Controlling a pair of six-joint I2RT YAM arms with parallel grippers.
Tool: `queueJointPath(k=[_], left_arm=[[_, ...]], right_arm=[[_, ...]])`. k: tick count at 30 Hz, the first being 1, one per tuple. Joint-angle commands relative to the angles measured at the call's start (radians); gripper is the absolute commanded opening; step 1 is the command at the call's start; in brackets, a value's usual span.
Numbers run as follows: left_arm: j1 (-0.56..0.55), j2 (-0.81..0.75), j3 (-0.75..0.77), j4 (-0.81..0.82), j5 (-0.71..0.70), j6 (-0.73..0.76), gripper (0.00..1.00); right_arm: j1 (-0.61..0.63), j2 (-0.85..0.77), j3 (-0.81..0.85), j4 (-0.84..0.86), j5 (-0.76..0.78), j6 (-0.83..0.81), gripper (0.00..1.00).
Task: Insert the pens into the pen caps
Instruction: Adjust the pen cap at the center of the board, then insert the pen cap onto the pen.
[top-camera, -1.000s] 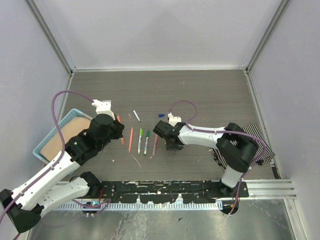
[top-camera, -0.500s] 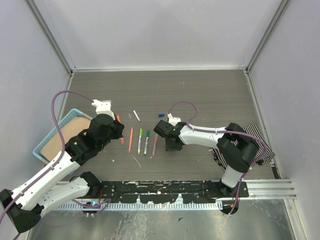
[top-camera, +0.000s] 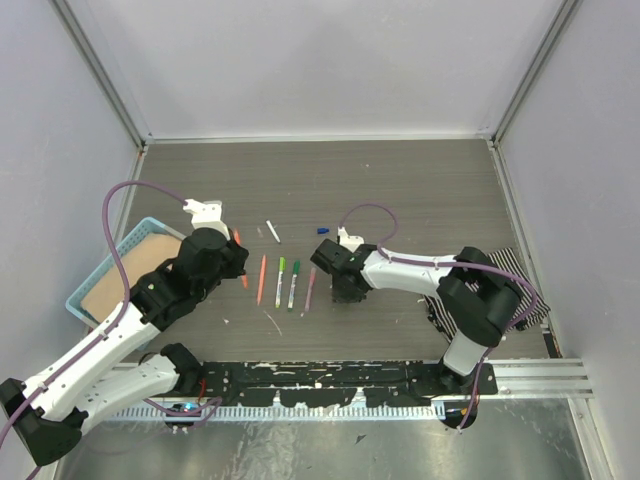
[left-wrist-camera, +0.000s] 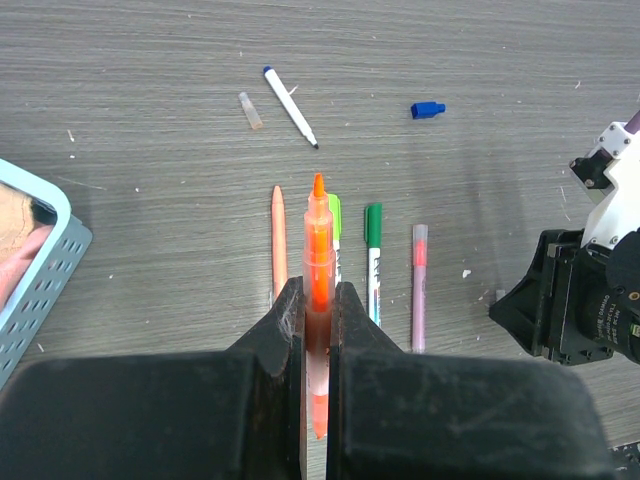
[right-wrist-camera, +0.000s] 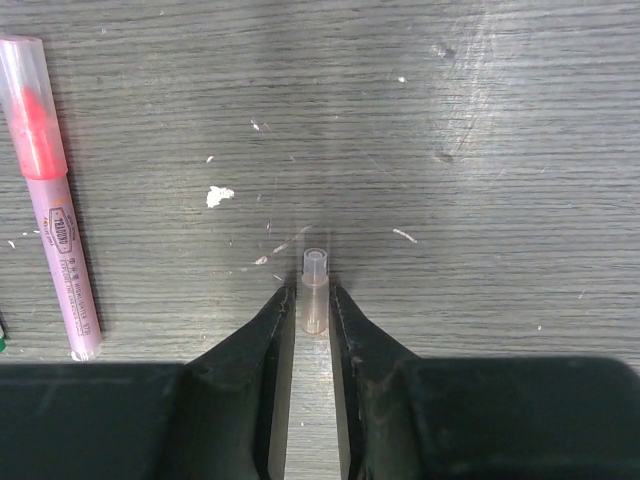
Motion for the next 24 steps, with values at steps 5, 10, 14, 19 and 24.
queueJointPath(k=[5, 10, 14, 19, 24], left_arm=[[0.004, -0.017, 0.011, 0.009, -0.02, 0.006, 0.07], [0.004, 0.003, 0.01, 0.032, 0.024, 0.016, 0.08], [0.004, 0.032, 0.016, 0.042, 0.061, 0.024, 0.04], [0.004, 0.044, 0.011, 0.073, 0.13, 0.057, 0.0], [0.003, 0.083, 0.015, 0.108, 0.229, 0.083, 0.0]], right_arm=[[-0.023, -0.009, -0.045, -0.025, -0.006, -0.032, 0.18], [-0.045, -0.063, -0.079, 0.014, -0.053, -0.094, 0.1], [-0.071, -0.11, -0.094, 0.032, -0.072, -0.145, 0.06], [-0.094, -0.23, -0.128, 0.085, -0.074, -0.202, 0.01], [-0.095, -0.365, -0.164, 0.152, -0.064, -0.245, 0.01]])
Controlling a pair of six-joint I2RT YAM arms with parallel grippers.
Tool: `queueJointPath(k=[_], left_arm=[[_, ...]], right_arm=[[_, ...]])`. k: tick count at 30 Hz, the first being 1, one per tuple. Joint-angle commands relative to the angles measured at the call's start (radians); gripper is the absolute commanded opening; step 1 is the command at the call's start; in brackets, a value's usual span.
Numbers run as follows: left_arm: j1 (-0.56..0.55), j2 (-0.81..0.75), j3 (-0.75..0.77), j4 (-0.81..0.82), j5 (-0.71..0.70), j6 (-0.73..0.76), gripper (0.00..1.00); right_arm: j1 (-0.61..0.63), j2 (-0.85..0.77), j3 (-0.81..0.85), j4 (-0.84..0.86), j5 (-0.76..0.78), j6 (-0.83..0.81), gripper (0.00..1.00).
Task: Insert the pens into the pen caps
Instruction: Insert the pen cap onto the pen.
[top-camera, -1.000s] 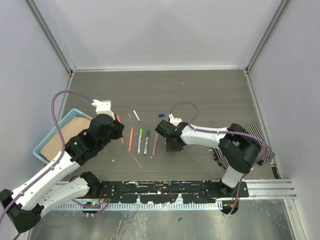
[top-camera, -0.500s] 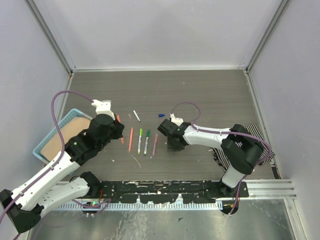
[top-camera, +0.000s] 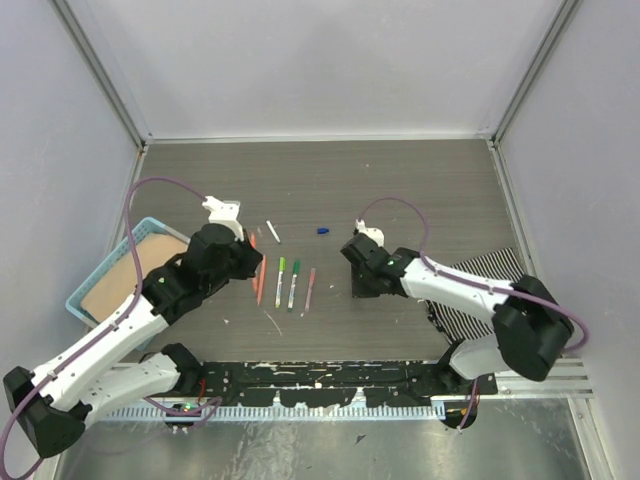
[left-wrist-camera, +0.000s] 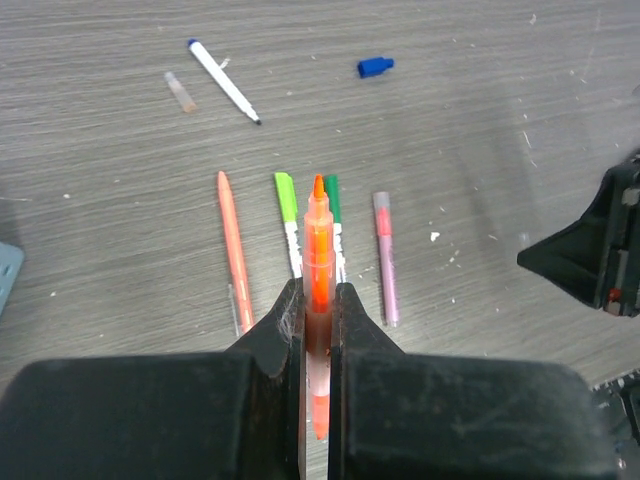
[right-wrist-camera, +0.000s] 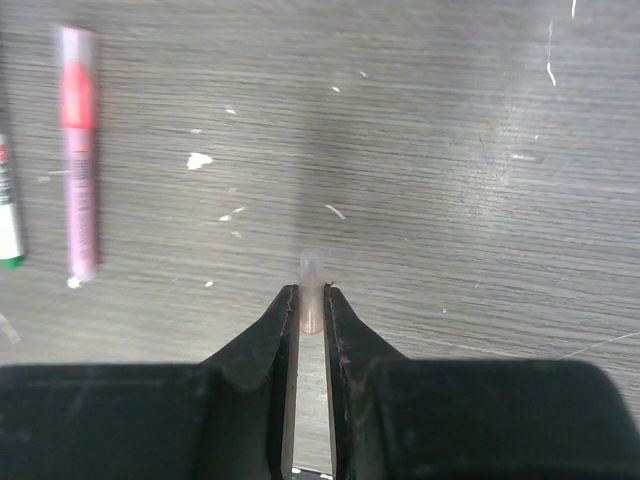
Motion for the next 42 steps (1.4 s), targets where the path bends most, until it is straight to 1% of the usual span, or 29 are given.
queueJointPath(k=[1, 5, 10, 14, 17, 23, 28, 42], left_arm=[[0.002, 0.034, 0.013, 0.08, 0.118, 0.037, 0.0], [-0.055, 0.056, 0.0, 0.14, 0.141, 0.037, 0.0], [-0.175, 0.106, 0.001, 0.212, 0.146, 0.043, 0.0], [-0.267, 0.129, -0.006, 0.28, 0.15, 0.057, 0.0], [-0.307, 0.135, -0.017, 0.322, 0.167, 0.069, 0.0], [-0.332, 0.142, -0.029, 0.385, 0.224, 0.095, 0.0], [-0.342, 0.177, -0.007, 0.383, 0.247, 0.106, 0.0], [-0.354, 0.201, 0.012, 0.402, 0.262, 0.109, 0.0]], right_arm=[[0.0, -0.147, -0.013, 0.102, 0.013, -0.064, 0.01], [0.0, -0.245, -0.024, 0.164, 0.025, -0.068, 0.01], [0.0, -0.331, -0.041, 0.258, 0.025, -0.025, 0.01], [0.0, -0.43, -0.106, 0.378, 0.003, 0.028, 0.01], [0.0, -0.495, -0.143, 0.451, -0.013, 0.062, 0.01], [0.0, -0.62, -0.207, 0.598, -0.019, 0.121, 0.01], [0.0, -0.664, -0.214, 0.683, -0.062, 0.112, 0.01], [0.0, -0.678, -0.233, 0.748, -0.153, 0.103, 0.01]])
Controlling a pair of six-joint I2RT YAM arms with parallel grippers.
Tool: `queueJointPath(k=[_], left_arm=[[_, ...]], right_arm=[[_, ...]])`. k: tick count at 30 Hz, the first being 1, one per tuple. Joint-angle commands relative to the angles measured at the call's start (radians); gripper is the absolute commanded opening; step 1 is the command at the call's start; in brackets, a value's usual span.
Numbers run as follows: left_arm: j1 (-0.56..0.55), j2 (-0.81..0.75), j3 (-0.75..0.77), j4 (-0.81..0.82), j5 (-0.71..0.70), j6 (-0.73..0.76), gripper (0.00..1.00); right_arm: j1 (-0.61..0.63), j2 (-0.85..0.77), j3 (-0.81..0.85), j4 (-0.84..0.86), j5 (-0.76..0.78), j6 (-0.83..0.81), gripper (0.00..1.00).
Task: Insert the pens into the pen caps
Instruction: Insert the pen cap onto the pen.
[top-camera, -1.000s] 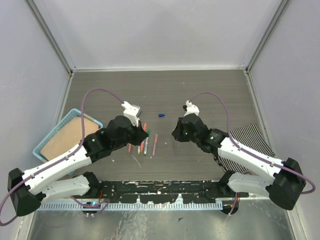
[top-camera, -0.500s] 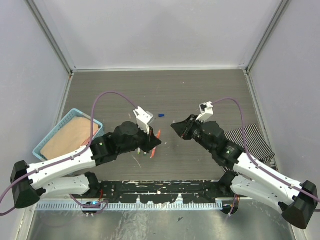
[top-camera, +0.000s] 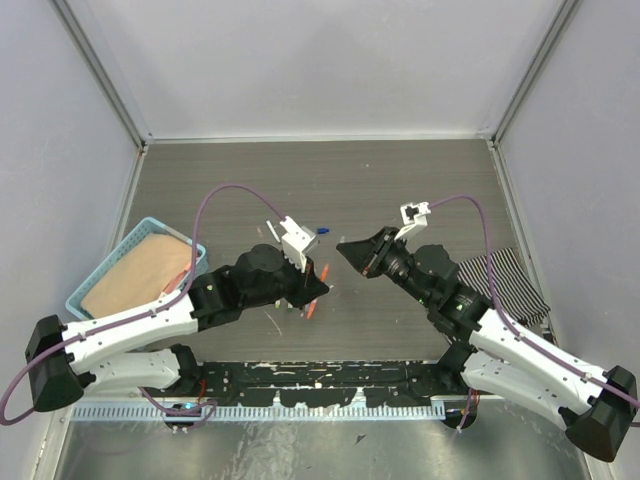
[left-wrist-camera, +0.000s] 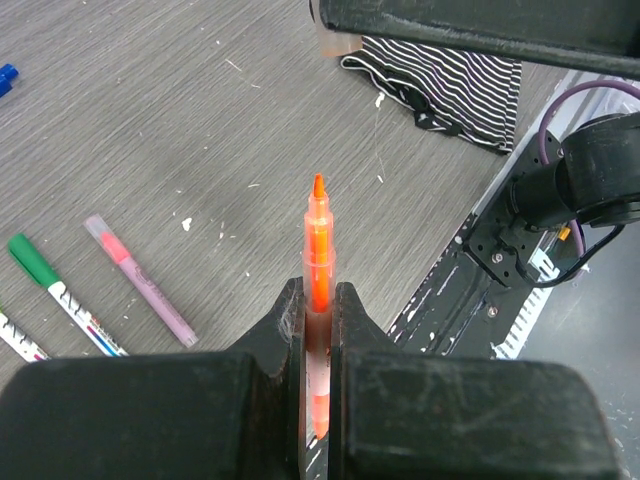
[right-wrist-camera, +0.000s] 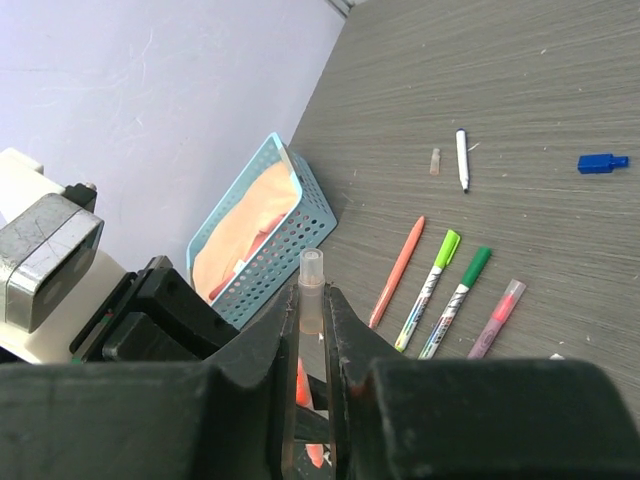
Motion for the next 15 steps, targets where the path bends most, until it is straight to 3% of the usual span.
queueJointPath(k=[1, 15], left_arm=[[-0.007, 0.003, 0.031, 0.041, 0.009, 0.016, 0.0], [-0.008, 0.003, 0.038, 0.04, 0.0, 0.021, 0.0]], right_arm=[[0.0, -0.008, 0.0, 0.096, -0.054, -0.003, 0.01], [0.0, 0.042, 0.012, 0.091, -0.11, -0.024, 0.01]])
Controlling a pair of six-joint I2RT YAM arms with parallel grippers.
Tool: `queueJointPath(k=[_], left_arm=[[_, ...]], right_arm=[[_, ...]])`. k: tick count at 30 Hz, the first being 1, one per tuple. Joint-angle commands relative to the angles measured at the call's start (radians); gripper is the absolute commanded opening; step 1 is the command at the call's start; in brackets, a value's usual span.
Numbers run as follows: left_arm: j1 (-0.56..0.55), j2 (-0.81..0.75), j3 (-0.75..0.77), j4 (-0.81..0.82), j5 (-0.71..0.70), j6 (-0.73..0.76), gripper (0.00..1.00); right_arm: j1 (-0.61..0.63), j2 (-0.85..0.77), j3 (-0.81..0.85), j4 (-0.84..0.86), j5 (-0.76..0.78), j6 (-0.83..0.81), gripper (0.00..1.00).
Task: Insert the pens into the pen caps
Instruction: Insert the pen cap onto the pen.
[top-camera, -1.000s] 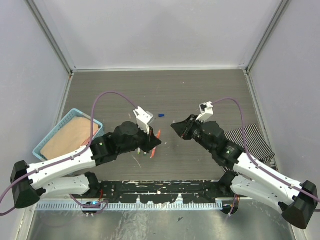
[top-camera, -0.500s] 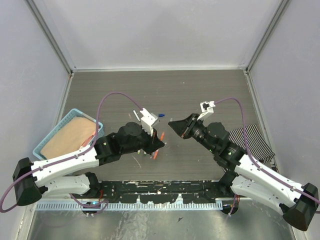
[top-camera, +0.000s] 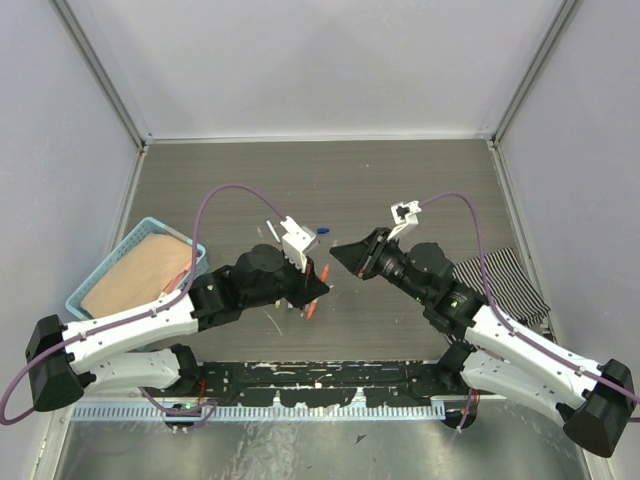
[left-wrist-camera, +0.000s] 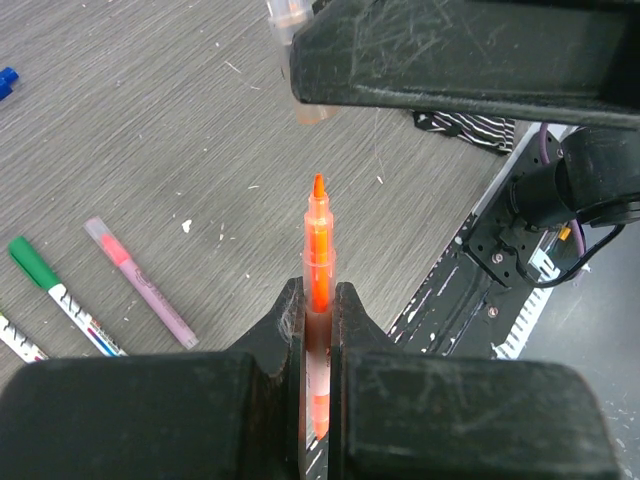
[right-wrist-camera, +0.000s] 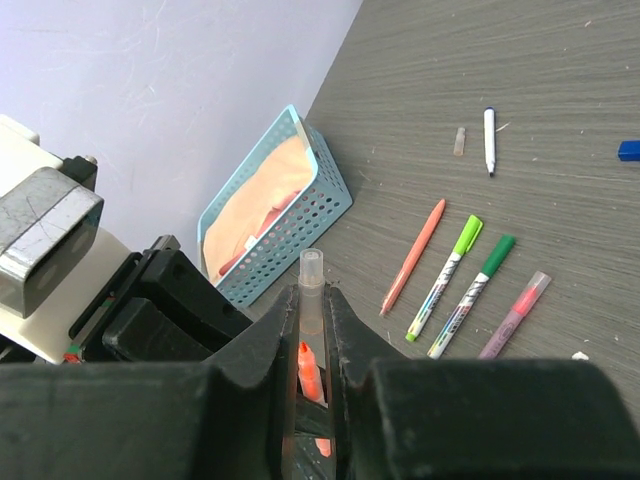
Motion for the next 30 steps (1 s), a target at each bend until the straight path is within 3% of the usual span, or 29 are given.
queueJointPath(k=[1, 30], left_arm=[[-0.006, -0.002, 0.038, 0.035, -0.002, 0.017, 0.0], [-0.006, -0.004, 0.039, 0.025, -0.018, 0.028, 0.0]], right_arm=[[0.0, 0.005, 0.015, 0.05, -0.03, -0.022, 0.01], [0.0, 0.031, 0.012, 0.05, -0.077, -0.021, 0.01]])
